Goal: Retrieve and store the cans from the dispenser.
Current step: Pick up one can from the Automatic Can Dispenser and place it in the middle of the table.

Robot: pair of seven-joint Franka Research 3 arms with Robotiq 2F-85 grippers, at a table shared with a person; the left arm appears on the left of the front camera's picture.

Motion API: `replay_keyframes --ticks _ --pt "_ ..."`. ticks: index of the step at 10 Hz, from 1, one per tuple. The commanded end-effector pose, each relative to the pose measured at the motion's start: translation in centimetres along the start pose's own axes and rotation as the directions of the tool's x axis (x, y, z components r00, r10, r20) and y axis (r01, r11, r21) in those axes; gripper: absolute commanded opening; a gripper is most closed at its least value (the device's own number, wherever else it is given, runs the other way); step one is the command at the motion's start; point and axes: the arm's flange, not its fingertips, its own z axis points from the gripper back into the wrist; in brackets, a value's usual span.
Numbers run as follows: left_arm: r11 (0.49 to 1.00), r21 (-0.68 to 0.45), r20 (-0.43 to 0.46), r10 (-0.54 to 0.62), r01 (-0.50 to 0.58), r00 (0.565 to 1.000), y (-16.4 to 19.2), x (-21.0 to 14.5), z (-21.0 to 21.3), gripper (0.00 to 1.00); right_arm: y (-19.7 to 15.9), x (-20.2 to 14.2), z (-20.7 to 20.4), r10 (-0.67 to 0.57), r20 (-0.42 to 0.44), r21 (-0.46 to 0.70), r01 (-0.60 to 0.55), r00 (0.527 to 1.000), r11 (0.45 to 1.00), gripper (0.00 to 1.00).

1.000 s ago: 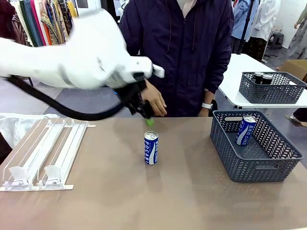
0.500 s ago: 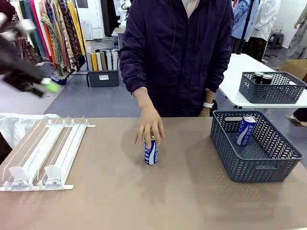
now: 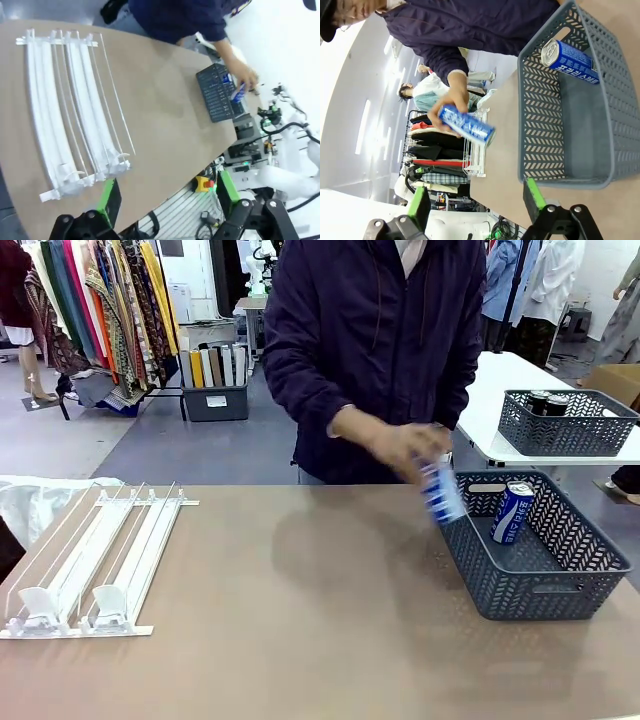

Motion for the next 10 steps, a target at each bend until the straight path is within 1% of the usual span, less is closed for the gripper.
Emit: replay_keyframes --ticks 1,10 --pt "0.998 0.042 -0.01 -0.041 0.042 0.999 -2.16 0.57 -0.29 1.0 0.36 0.02 0.18 -0.002 -0.004 0.005 0.002 1.0 1.0 1.0" --pt "0.998 0.042 -0.01 -0.041 0.042 0.999 -2.16 0.57 -0.29 1.0 0.36 0.02 0.18 -0.002 -0.004 0.005 0.002 1.0 1.0 1.0"
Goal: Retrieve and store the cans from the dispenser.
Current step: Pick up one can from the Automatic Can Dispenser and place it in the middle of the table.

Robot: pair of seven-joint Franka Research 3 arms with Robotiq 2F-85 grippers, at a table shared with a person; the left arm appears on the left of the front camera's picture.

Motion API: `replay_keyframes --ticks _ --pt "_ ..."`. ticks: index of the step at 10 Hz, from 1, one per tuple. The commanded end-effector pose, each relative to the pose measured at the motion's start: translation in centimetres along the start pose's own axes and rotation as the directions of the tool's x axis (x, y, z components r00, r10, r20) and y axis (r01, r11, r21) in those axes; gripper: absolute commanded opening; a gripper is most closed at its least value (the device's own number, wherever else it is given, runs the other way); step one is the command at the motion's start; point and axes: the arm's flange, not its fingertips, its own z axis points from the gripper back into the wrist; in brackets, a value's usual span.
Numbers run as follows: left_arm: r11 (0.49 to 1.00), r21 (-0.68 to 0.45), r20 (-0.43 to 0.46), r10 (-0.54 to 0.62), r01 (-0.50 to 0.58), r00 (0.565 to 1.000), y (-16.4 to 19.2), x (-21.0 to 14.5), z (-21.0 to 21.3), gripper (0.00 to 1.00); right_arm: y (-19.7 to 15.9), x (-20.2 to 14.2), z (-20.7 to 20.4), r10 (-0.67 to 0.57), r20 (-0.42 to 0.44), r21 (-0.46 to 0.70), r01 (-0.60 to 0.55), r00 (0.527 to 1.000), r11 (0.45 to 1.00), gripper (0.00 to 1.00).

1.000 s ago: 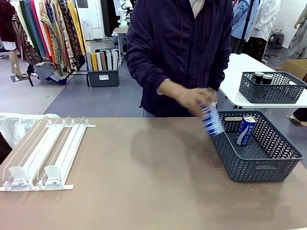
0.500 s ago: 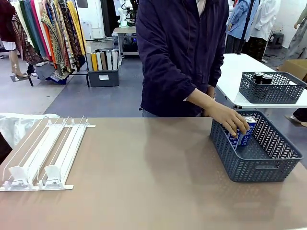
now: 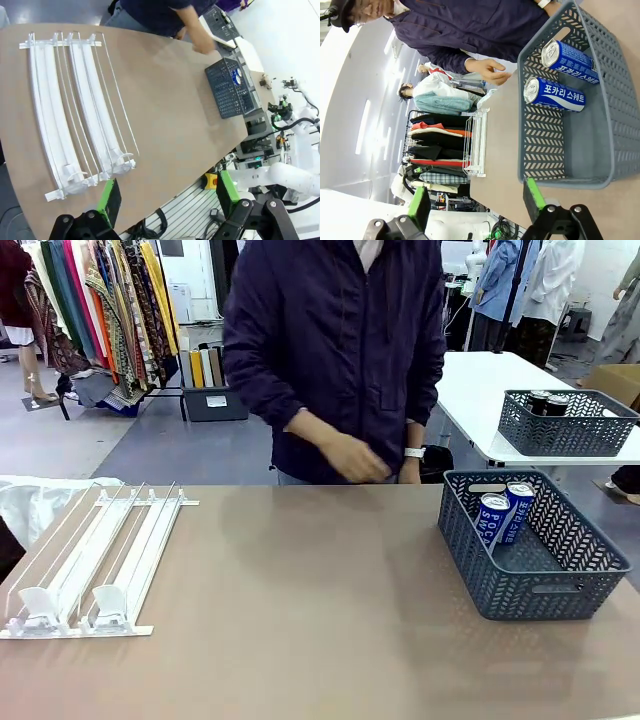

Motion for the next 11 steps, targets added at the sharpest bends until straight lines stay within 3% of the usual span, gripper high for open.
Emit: replay_keyframes --ticks 1,11 --pt "1.0 -0.016 0.011 0.0 0.0 1.0 -0.05 -0.04 0.12 1.0 0.36 0.02 0.18 -0.002 -0.004 0.005 0.002 1.0 1.0 1.0" --pt "1.0 -0.016 0.011 0.0 0.0 1.0 -0.05 -0.04 0.12 1.0 0.36 0.02 0.18 -0.002 -0.004 0.005 0.002 1.0 1.0 1.0"
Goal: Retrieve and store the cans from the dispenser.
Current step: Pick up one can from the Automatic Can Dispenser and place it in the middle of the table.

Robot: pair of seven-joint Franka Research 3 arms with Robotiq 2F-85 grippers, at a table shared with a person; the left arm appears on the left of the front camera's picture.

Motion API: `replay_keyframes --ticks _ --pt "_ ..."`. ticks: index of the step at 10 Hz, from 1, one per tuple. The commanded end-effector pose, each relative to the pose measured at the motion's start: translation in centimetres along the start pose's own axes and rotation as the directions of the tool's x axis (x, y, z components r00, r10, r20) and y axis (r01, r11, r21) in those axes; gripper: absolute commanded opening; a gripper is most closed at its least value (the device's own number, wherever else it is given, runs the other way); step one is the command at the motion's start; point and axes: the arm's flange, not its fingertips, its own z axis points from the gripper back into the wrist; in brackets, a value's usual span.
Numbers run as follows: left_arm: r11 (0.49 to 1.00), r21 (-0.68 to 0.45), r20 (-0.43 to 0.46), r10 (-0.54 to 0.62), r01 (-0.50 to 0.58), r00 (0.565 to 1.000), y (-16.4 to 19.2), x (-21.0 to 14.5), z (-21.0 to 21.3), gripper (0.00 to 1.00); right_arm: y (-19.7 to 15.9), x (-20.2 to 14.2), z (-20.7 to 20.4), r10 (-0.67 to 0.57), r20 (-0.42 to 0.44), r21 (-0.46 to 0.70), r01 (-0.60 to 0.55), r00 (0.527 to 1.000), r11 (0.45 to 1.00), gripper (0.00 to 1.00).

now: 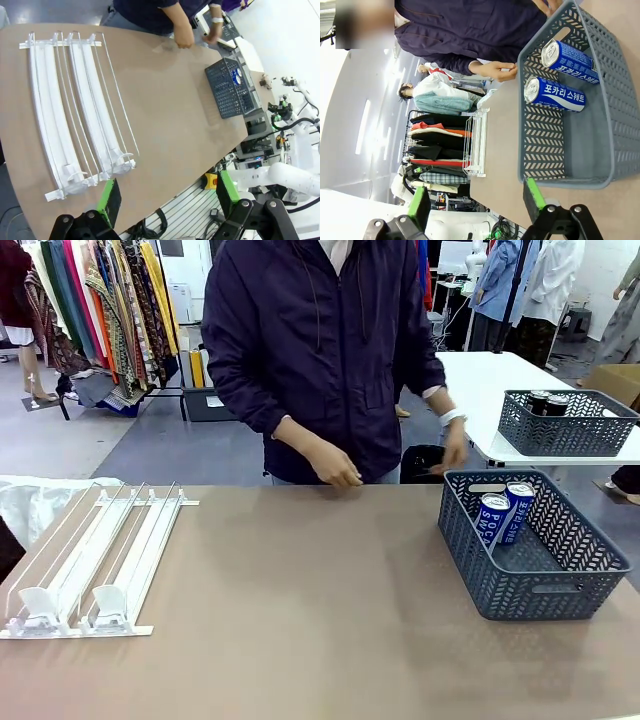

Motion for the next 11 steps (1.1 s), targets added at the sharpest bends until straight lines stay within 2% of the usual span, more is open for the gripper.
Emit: replay_keyframes --ticks 1,11 --pt "1.0 -0.016 0.011 0.0 0.0 1.0 -0.05 -0.04 0.11 1.0 0.36 0.02 0.18 -0.002 -0.004 0.005 0.002 1.0 1.0 1.0" --pt "1.0 -0.016 0.011 0.0 0.0 1.0 -0.05 -0.04 0.11 1.0 0.36 0.02 0.18 -0.002 -0.004 0.005 0.002 1.0 1.0 1.0"
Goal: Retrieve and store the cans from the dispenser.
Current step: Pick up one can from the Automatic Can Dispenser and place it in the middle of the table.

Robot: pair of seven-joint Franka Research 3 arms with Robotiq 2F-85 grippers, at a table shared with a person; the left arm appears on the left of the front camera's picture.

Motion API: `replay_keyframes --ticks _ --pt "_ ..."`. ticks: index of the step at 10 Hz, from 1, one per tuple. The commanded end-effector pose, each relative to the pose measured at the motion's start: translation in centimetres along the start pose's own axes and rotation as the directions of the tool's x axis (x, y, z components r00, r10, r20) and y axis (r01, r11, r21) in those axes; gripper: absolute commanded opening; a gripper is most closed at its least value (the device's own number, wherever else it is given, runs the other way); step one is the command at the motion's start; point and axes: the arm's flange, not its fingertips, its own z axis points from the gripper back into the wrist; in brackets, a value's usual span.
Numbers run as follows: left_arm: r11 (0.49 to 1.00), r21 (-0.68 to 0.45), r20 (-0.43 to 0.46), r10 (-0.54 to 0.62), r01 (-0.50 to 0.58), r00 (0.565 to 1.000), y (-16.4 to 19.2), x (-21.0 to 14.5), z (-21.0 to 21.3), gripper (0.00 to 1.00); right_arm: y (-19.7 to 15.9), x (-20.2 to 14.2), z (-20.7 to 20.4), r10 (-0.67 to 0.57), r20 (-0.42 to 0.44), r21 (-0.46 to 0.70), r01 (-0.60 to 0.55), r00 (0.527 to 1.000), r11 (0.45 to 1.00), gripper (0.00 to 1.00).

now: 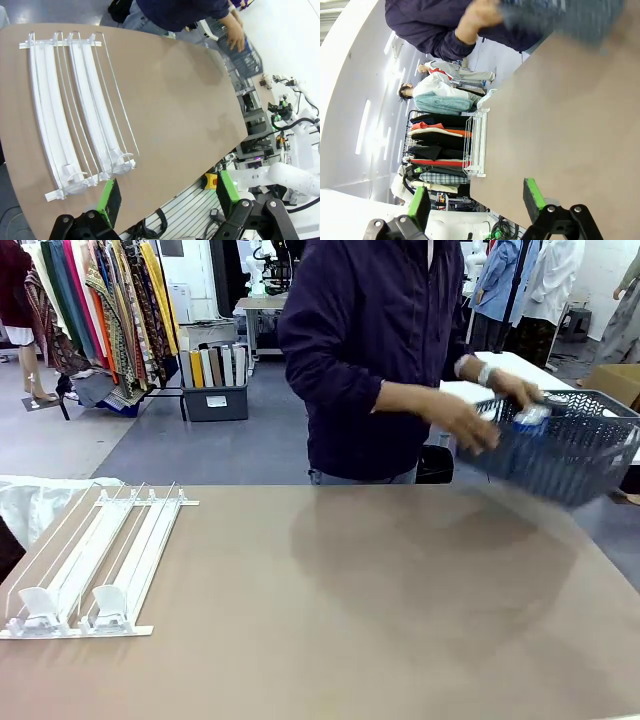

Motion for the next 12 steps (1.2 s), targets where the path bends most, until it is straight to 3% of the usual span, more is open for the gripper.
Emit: replay_keyframes --ticks 1,12 --pt "1.0 -0.016 0.011 0.0 0.0 1.0 -0.05 -0.04 0.12 1.0 0.36 0.02 0.18 -0.002 -0.004 0.005 0.002 1.0 1.0 1.0" --pt "1.0 -0.016 0.011 0.0 0.0 1.0 -0.05 -0.04 0.12 1.0 0.36 0.02 0.18 -0.002 -0.004 0.005 0.002 1.0 1.0 1.0"
